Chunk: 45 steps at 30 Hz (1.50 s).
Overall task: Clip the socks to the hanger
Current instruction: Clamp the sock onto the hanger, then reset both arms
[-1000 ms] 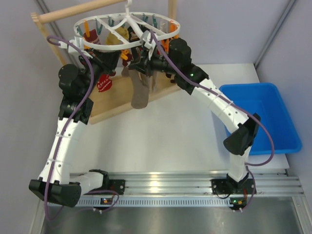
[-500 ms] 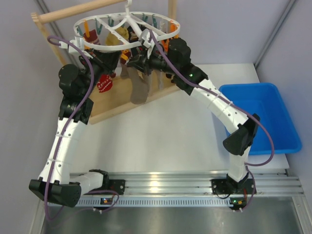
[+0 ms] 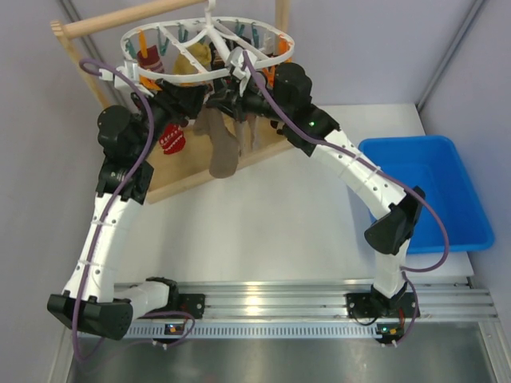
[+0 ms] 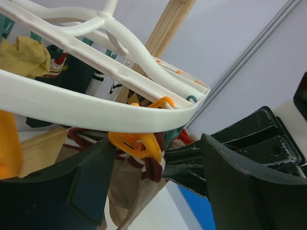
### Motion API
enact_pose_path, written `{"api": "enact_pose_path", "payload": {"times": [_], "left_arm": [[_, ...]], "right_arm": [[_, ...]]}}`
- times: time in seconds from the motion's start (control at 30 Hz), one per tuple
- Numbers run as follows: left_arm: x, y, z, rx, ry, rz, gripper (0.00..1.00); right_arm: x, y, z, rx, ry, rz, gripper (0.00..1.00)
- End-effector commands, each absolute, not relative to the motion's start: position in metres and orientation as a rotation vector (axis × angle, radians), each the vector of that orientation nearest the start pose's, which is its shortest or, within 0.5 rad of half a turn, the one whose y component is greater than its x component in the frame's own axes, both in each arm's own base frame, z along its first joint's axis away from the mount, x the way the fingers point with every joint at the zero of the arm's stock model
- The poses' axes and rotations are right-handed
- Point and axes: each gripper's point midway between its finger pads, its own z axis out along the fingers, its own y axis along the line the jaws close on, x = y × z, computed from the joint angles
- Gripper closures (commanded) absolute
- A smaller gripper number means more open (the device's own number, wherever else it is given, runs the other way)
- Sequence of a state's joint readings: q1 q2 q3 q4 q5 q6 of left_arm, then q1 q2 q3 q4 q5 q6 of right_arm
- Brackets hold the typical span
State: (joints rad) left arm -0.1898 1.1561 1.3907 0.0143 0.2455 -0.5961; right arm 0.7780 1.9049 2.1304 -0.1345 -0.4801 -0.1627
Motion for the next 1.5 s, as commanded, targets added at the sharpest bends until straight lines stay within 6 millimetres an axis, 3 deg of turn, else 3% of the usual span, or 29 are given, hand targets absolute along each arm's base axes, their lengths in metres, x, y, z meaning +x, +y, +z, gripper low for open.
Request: {"api": "enact_pose_path", "payload": {"times": [0.0,0.2,0.27,0.3,0.4,0.5,0.63,0.7,0.73,0.77,0.83,0.87,0.93,0.97,1.0,1.03,1.1,1.17,1.23,1.27,1.3,1.47], "left_arm": [[0.334,-0.130,0.526,-0.048,1.289,-0.832,0.23],[0.301,-0.120,0.538,-0.013,1.233,-0.784,0.09],[0.288,-0.114,0.539,-0.011,1.216,-0.749,0.04],[0.286,-0.111,0.531,-0.021,1.247,-0.734,0.02],[0.272,-0.100,0.525,-0.021,1.263,-0.660,0.02],[0.261,-0.087,0.521,-0.033,1.274,-0.590,0.02],[0.249,-0.071,0.496,-0.008,1.333,-0.459,0.02],[0.249,-0.066,0.480,0.013,1.371,-0.402,0.02],[0.244,-0.062,0.473,0.037,1.389,-0.355,0.02],[0.245,-0.061,0.461,0.060,1.424,-0.325,0.02],[0.246,-0.052,0.446,0.072,1.480,-0.250,0.02],[0.246,-0.051,0.429,0.096,1.556,-0.225,0.02],[0.245,-0.051,0.415,0.153,1.617,-0.190,0.02],[0.245,-0.056,0.408,0.197,1.648,-0.202,0.02],[0.245,-0.061,0.386,0.262,1.739,-0.203,0.02],[0.246,-0.061,0.382,0.259,1.773,-0.208,0.02],[0.251,-0.062,0.361,0.265,1.875,-0.209,0.02],[0.255,-0.057,0.351,0.228,1.918,-0.184,0.02],[0.259,-0.052,0.335,0.202,1.957,-0.152,0.02],[0.261,-0.049,0.331,0.192,1.964,-0.137,0.02],[0.263,-0.047,0.330,0.183,1.954,-0.121,0.02],[0.268,-0.039,0.317,0.150,1.941,-0.076,0.02]], "right_arm": [[0.342,0.449,0.488,-1.013,1.057,0.812,1.00],[0.345,0.444,0.483,-1.024,1.065,0.792,1.00],[0.339,0.443,0.483,-1.037,1.063,0.805,0.87],[0.336,0.442,0.483,-1.042,1.064,0.813,0.73],[0.322,0.437,0.483,-1.066,1.076,0.849,0.50],[0.308,0.424,0.489,-1.061,1.087,0.868,0.36],[0.284,0.399,0.493,-1.059,1.115,0.869,0.25],[0.281,0.389,0.477,-1.068,1.160,0.839,0.18],[0.271,0.376,0.485,-1.062,1.144,0.822,0.15],[0.271,0.372,0.467,-1.089,1.180,0.793,0.12],[0.272,0.356,0.460,-1.076,1.211,0.739,0.06],[0.268,0.344,0.455,-1.074,1.223,0.719,0.04],[0.272,0.314,0.455,-1.035,1.246,0.672,0.01],[0.277,0.305,0.439,-1.023,1.297,0.663,0.00],[0.288,0.285,0.431,-0.992,1.343,0.626,0.00],[0.285,0.272,0.430,-0.983,1.354,0.608,0.00],[0.301,0.243,0.404,-0.954,1.441,0.517,0.00],[0.302,0.217,0.375,-0.931,1.547,0.444,0.00],[0.301,0.184,0.366,-0.865,1.600,0.388,0.00],[0.300,0.175,0.341,-0.850,1.656,0.381,0.00],[0.301,0.159,0.334,-0.803,1.683,0.345,0.00],[0.276,0.129,0.303,-0.696,1.723,0.330,0.00]]}}
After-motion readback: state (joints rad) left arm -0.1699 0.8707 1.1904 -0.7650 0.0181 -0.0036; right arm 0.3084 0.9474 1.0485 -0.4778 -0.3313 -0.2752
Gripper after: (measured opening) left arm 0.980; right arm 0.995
